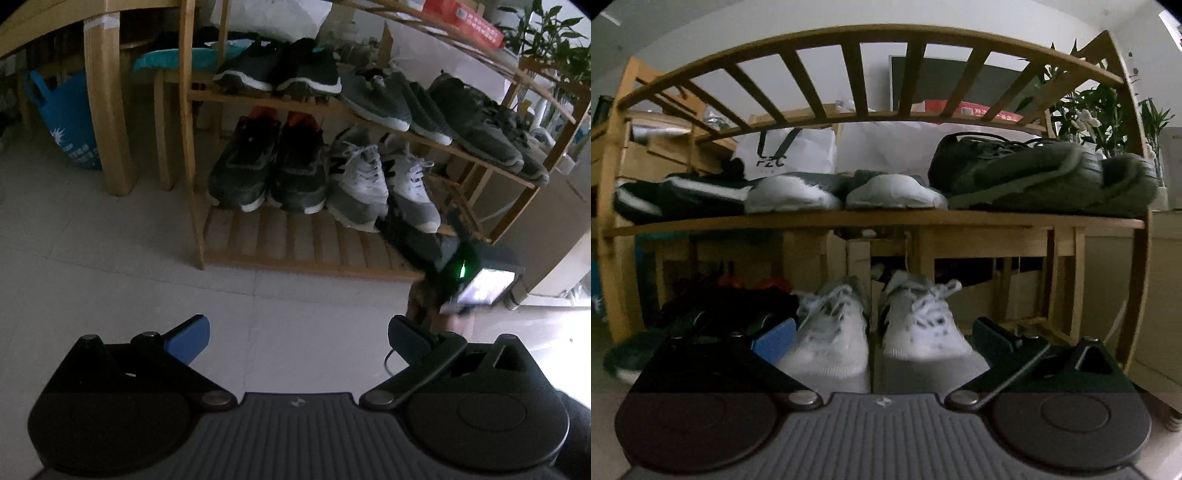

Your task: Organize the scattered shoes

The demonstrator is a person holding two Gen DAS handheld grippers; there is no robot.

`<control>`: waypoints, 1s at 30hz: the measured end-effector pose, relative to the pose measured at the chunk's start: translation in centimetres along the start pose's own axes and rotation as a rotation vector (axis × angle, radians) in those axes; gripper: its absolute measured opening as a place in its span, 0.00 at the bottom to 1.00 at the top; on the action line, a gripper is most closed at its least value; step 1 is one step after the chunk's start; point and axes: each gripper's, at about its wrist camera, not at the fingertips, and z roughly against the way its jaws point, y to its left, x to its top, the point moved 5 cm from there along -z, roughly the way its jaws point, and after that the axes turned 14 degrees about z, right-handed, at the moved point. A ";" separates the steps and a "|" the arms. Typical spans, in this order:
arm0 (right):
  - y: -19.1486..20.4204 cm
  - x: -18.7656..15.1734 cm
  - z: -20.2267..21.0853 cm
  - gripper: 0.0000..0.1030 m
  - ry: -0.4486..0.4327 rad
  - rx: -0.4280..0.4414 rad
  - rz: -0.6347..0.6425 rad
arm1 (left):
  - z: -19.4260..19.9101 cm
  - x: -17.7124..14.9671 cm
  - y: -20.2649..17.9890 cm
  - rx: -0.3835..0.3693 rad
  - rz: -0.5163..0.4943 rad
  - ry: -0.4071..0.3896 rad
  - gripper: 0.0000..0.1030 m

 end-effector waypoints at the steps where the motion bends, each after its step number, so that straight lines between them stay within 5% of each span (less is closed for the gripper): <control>1: 0.2 -0.3 0.7 1.00 0.005 0.007 0.004 | 0.1 0.0 0.0 -0.001 -0.001 0.000 1.00; 23: 0.4 -3.5 -3.5 1.00 0.065 0.036 0.062 | -0.1 -0.6 -0.1 -0.014 -0.005 0.024 1.00; 30: 0.7 -3.1 -2.9 1.00 0.078 0.043 0.058 | 0.2 -0.3 -0.1 -0.009 -0.001 -0.022 1.00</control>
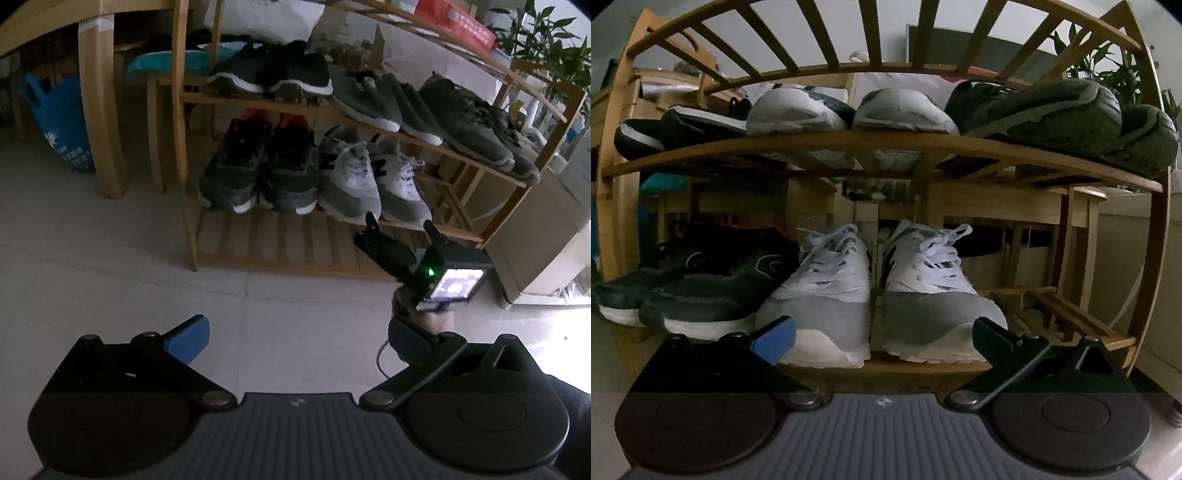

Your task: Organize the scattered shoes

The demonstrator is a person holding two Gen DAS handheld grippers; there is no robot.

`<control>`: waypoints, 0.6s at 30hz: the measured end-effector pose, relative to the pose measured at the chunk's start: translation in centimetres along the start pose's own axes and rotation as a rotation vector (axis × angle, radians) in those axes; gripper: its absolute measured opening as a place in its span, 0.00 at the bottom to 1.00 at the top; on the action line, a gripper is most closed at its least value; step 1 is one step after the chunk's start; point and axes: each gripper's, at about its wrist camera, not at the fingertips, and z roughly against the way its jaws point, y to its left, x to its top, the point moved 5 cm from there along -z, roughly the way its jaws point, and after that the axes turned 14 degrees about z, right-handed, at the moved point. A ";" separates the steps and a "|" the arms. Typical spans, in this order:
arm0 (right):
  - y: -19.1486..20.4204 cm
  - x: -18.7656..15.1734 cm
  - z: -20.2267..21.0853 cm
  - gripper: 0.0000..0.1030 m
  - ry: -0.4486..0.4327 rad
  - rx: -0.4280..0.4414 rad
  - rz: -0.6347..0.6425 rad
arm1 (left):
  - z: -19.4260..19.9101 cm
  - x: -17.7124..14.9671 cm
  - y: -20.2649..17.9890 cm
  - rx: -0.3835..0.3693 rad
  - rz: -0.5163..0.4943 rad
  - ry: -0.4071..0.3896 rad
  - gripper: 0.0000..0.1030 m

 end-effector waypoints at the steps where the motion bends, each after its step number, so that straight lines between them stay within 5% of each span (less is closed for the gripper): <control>1: 0.0 0.2 0.4 1.00 -0.003 0.005 -0.001 | 0.0 0.1 0.0 -0.003 0.002 -0.004 1.00; 9: -0.7 4.1 4.3 1.00 -0.012 0.037 0.037 | 1.4 0.6 -0.9 -0.009 -0.001 -0.108 1.00; 18: -4.8 12.2 13.5 1.00 0.020 0.124 0.155 | 4.3 0.9 -2.9 -0.043 0.038 -0.211 1.00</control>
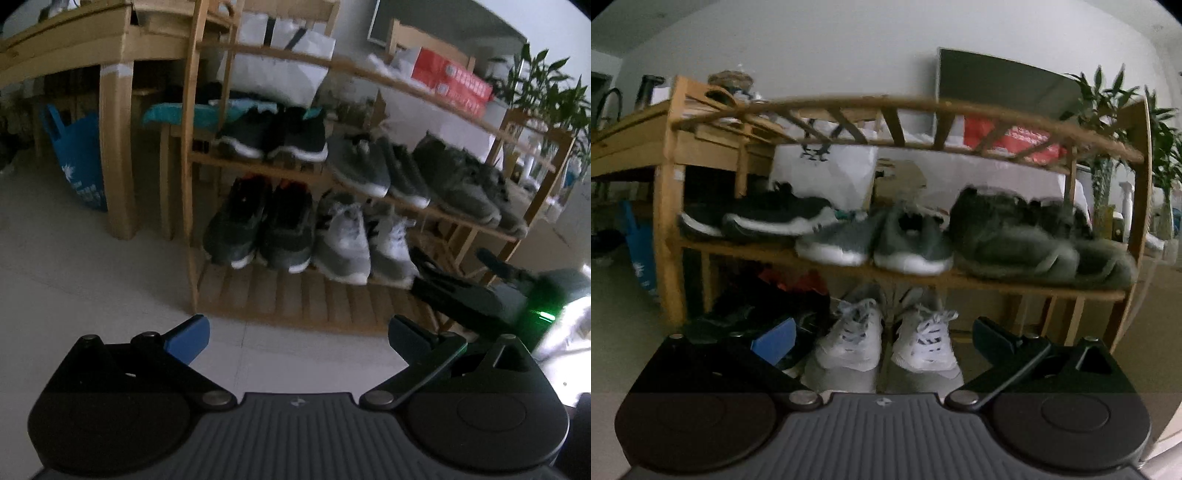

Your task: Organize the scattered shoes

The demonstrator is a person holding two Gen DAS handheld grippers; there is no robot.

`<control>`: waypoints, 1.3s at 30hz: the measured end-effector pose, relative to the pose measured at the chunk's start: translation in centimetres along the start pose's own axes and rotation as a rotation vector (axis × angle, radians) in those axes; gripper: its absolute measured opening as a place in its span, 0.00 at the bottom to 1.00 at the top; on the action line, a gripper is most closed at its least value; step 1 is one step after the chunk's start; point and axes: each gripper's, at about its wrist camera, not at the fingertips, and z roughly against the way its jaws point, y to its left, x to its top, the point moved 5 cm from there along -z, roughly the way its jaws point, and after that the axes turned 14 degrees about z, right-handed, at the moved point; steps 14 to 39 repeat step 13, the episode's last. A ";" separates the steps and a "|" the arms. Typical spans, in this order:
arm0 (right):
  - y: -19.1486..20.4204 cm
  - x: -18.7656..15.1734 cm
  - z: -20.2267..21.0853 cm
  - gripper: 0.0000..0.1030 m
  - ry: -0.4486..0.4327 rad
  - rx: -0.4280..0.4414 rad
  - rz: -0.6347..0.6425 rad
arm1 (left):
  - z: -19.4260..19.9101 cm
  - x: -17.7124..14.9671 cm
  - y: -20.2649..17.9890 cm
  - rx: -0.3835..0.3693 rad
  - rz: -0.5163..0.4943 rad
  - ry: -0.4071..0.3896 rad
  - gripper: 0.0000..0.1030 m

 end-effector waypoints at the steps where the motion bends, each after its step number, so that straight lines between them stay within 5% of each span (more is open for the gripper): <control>1: -0.5 0.8 1.2 1.00 0.007 0.012 0.015 | 0.4 0.1 -0.3 -0.005 0.002 -0.015 1.00; 6: -3.5 2.7 8.0 1.00 0.091 0.055 0.065 | 2.5 -0.5 -2.3 -0.004 -0.034 -0.066 1.00; 13: -7.8 1.5 16.9 1.00 0.177 0.064 -0.022 | 3.2 -3.9 -4.0 -0.030 -0.077 -0.015 1.00; 39: -7.8 1.5 16.9 1.00 0.177 0.064 -0.022 | 3.2 -3.9 -4.0 -0.030 -0.077 -0.015 1.00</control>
